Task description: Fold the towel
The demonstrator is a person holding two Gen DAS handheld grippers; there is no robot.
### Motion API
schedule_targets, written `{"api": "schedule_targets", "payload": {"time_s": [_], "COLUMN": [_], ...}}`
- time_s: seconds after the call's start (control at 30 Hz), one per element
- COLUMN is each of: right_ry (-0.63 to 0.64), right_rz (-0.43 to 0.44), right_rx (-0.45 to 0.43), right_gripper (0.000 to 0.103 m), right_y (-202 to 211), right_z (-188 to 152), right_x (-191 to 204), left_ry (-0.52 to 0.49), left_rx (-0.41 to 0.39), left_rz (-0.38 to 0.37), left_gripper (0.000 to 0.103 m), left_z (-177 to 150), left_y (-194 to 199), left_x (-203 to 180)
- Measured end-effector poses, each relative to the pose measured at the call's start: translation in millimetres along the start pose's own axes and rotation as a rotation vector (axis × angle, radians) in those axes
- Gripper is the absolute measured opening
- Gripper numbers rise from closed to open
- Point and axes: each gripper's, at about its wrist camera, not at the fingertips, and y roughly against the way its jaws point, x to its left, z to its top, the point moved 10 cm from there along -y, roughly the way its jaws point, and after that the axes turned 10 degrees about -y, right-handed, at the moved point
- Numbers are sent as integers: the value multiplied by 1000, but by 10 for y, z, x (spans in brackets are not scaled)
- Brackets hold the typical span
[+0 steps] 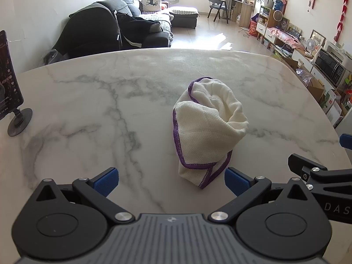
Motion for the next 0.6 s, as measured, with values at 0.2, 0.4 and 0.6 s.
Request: {"api": "schedule_targets", "payload": {"time_s": [0.2,0.4,0.6], "right_ry": [1,-5,-15], "right_rz": [2,6,18], "right_rx": [5,8,13], "right_gripper": [103,103,103], "right_y": [-10,-27,-46], "right_z": [6,18,43], "right_x": [-14,-17,-11], "left_ry": [-3,-12,31], "left_rx": [5,16,29], "left_rz": [1,5,-62], "left_gripper": [102,102,102], "left_z": [-7,-31,-54], "left_y": [-19,-64,-117], "left_x": [-3,11,57]}}
